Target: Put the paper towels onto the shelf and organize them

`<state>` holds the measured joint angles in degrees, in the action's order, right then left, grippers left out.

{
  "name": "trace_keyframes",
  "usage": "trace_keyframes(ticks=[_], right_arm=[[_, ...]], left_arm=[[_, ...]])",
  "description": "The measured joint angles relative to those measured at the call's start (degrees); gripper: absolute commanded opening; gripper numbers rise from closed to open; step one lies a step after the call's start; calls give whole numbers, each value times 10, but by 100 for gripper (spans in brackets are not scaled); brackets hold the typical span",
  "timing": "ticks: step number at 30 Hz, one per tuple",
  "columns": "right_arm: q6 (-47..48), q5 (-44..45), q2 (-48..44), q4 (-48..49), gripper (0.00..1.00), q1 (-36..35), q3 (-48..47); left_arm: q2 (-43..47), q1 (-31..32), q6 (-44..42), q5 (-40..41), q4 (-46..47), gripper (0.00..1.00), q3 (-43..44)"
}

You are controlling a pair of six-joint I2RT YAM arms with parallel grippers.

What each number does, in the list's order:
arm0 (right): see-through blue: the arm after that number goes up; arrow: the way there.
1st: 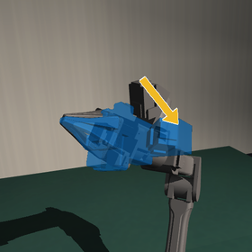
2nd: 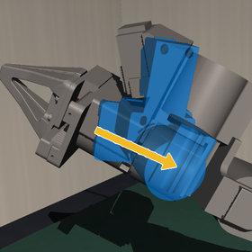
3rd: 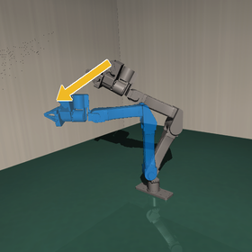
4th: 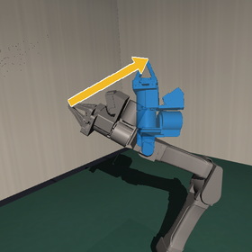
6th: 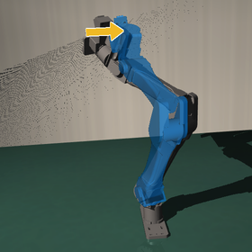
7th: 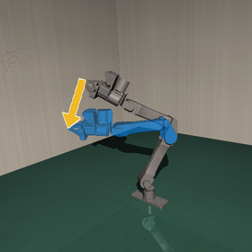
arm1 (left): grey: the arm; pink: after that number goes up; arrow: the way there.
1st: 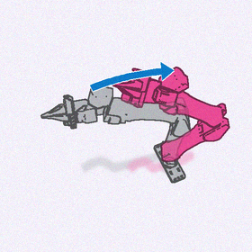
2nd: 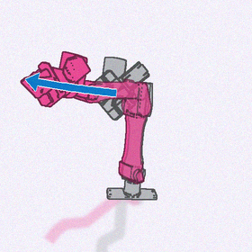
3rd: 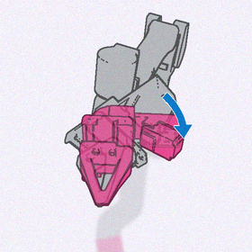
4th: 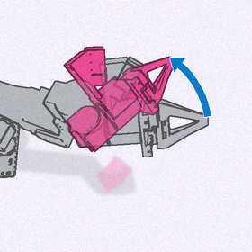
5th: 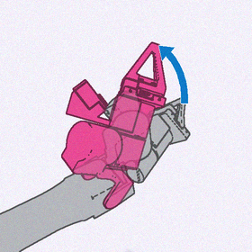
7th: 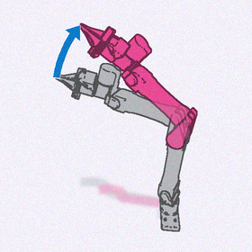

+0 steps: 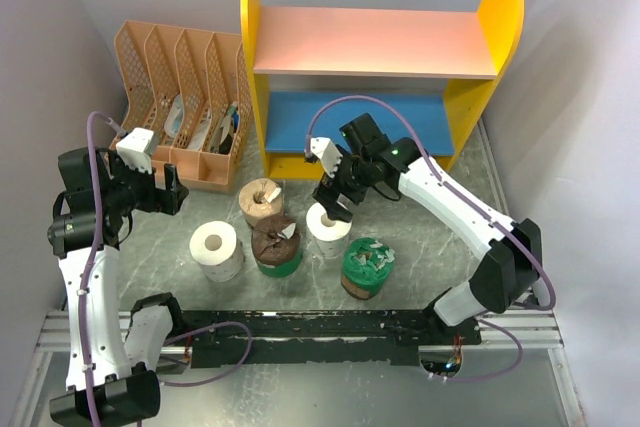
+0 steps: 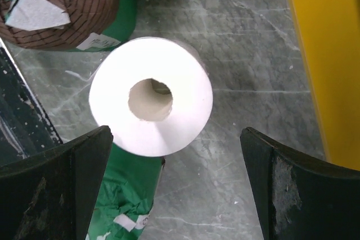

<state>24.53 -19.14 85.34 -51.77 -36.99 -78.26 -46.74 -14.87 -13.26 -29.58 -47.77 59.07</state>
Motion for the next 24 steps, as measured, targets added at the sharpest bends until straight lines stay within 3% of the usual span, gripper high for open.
trace_keyframes(ticks=[19,24], right_arm=[[-2,35,53,62,100,-6,44],[-3,37,62,69,88,-10,45]], left_arm=[[9,-2,0,0,0,98,-2],[10,-2,0,0,0,98,-3]])
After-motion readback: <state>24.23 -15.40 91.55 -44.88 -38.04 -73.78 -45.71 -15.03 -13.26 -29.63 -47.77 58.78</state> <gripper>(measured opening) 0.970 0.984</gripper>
